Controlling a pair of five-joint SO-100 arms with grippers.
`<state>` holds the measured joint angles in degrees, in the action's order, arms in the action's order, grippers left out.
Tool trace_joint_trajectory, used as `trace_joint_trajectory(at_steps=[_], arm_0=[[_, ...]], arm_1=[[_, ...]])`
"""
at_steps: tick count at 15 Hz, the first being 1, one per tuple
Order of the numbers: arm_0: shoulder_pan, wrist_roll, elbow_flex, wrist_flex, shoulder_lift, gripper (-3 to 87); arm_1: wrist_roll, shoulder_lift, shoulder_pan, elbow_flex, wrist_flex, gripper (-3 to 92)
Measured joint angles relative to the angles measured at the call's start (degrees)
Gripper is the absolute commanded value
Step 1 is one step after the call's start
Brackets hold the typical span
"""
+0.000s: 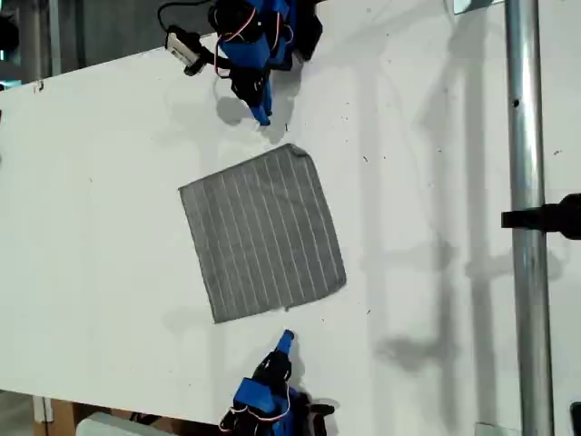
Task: Grasp corners of a towel and fold twice.
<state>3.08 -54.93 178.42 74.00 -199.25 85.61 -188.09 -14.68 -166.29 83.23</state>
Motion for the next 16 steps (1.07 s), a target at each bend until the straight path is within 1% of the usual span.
trace_joint_trajectory(at_steps=[1, 2, 3, 4, 6, 16], arm_0=[[0.18, -0.53, 0.00, 0.00, 0.00, -2.9], [5.36, -7.21, 0.00, 0.00, 0.00, -2.9], [10.55, -16.61, 0.09, 0.00, 0.00, -2.9], [12.39, -20.83, 0.26, 0.00, 0.00, -2.9], [12.39, -22.06, 0.26, 0.00, 0.00, -2.9], [12.57, -23.47, 0.26, 0.00, 0.00, -2.9]], arm_1=[[-0.18, 0.00, 0.00, 0.00, 0.00, -0.2], [-0.35, 0.00, 0.70, 0.00, 0.00, -0.2], [-0.35, 0.00, 1.05, 0.00, 0.00, -0.2], [-0.35, 0.00, 1.05, 0.00, 0.00, -0.2], [-0.62, 0.00, 1.05, 0.00, 0.00, -0.2], [-0.62, 0.00, 1.49, 0.00, 0.00, -0.2]])
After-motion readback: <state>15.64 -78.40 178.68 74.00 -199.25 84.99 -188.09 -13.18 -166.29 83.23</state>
